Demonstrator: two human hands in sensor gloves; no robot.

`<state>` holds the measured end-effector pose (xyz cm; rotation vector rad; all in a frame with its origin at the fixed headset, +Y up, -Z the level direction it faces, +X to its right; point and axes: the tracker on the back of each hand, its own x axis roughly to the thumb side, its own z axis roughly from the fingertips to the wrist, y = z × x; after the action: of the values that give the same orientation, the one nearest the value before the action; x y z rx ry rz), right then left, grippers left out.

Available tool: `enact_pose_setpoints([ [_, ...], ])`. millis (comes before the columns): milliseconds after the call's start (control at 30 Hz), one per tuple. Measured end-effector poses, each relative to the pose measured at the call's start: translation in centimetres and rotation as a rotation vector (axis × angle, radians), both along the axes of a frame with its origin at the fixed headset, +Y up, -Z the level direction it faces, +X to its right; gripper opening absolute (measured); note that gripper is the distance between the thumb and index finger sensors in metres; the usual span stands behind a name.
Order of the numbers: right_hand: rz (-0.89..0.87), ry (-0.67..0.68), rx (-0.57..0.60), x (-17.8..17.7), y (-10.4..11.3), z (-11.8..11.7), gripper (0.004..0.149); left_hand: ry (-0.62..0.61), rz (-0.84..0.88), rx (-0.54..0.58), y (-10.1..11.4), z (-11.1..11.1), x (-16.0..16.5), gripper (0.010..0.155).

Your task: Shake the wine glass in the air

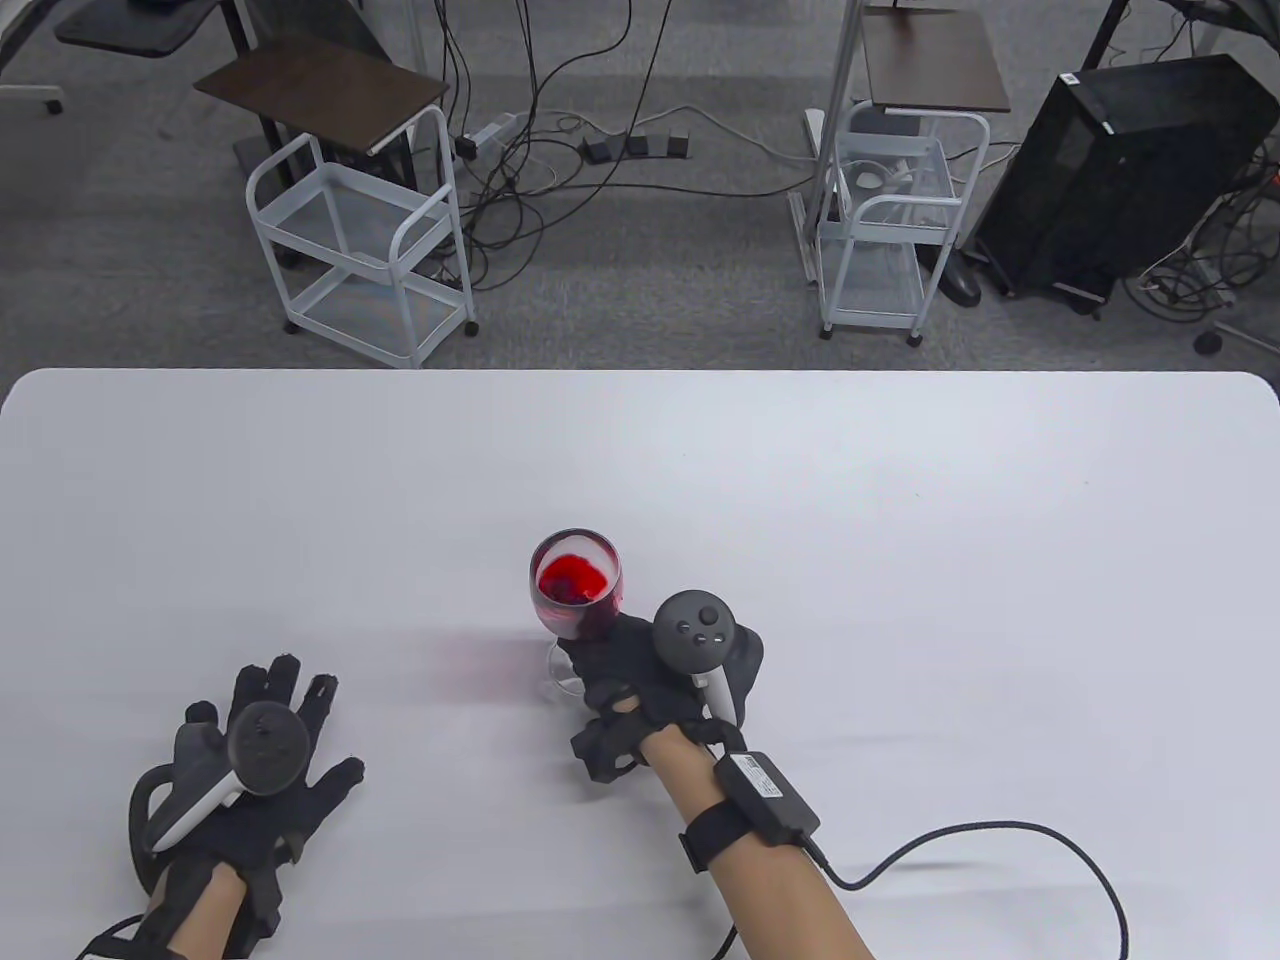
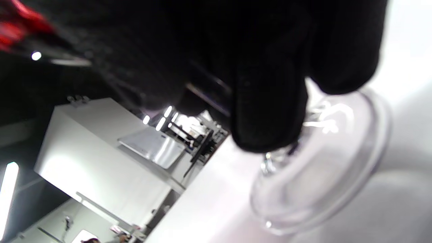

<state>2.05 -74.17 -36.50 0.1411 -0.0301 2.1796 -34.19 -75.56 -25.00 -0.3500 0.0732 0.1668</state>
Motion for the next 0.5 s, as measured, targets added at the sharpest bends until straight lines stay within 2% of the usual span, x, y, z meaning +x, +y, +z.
enact_pose_setpoints([
  [100,-0.040,0.061,0.002,-0.34,-0.19,0.30,0.042,0.001,-0.006,-0.013,-0.10,-0.15,0.03,0.086],
  [233,-0.041,-0.005,0.006,-0.14,-0.15,0.02,0.042,-0.002,-0.011,-0.004,-0.03,0.00,0.10,0.085],
  [367,-0.060,0.055,-0.009,-0.31,-0.42,0.21,0.042,-0.001,-0.009,-0.011,-0.10,-0.13,0.08,0.085],
  [500,-0.040,-0.008,-0.012,0.04,-0.20,-0.08,0.042,-0.002,-0.004,-0.011,-0.11,-0.06,0.09,0.085],
])
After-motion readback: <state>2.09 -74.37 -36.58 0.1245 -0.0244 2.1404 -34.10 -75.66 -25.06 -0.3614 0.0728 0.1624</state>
